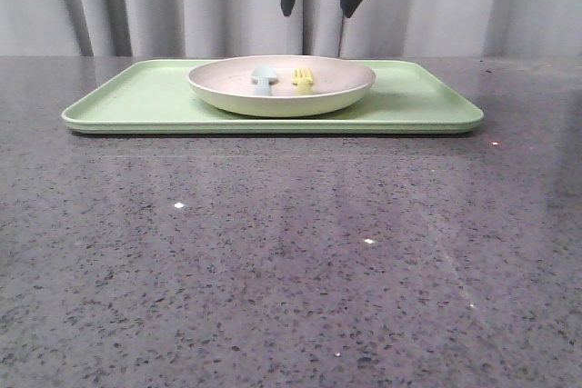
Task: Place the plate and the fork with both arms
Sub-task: 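Lower the right gripper over the yellow fork on the plate, then close the right gripper on the yellow fork handle and lift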
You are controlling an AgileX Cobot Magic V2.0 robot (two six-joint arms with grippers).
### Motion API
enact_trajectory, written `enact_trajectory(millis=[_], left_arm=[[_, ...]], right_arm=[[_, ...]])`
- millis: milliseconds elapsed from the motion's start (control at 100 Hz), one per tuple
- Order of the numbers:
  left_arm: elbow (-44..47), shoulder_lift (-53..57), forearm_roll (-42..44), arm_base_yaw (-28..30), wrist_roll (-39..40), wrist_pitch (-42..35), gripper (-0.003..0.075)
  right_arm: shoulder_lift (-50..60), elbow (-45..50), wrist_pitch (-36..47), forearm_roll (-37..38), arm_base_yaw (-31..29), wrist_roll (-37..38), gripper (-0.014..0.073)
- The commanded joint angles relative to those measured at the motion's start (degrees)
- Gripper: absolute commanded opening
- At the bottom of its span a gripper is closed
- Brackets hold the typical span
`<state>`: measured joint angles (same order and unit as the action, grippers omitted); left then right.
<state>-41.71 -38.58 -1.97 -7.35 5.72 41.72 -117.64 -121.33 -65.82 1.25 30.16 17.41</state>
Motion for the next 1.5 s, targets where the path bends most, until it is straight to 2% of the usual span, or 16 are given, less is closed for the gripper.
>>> enact_trajectory(millis=[0, 910, 980, 1090, 1240, 1340, 1490], left_arm=[[-1.5, 0.09, -0.06, 0.25, 0.61, -3.38, 0.0221], [-1.5, 0.09, -0.06, 0.25, 0.61, -2.95, 0.0221], [-1.5, 0.09, -0.06, 0.25, 0.61, -2.95, 0.0221], [-1.5, 0.09, -0.06, 0.25, 0.61, -2.95, 0.0221], [-1.5, 0.09, -0.06, 0.25, 0.61, -2.68, 0.0221], [-1.5, 0.09, -0.06, 0.25, 0.61, -2.58, 0.0221], [-1.5, 0.09, -0.06, 0.25, 0.61, -2.55, 0.0221]], right_arm=[[1.14, -3.95, -0.36, 1.63, 0.12, 1.87, 0.0489], [-6.74, -5.27, -1.27, 0.6, 0.03, 4.36, 0.0478], [-6.74, -5.27, -1.5, 0.6, 0.03, 4.36, 0.0419], [-6.74, -5.27, -1.45, 0.6, 0.03, 4.36, 0.0246], [-6.74, -5.27, -1.05, 0.65, 0.03, 4.36, 0.0069], [-6.74, -5.27, -1.06, 0.65, 0.03, 4.36, 0.0027], [-6.74, -5.27, -1.06, 0.65, 0.03, 4.36, 0.0024]])
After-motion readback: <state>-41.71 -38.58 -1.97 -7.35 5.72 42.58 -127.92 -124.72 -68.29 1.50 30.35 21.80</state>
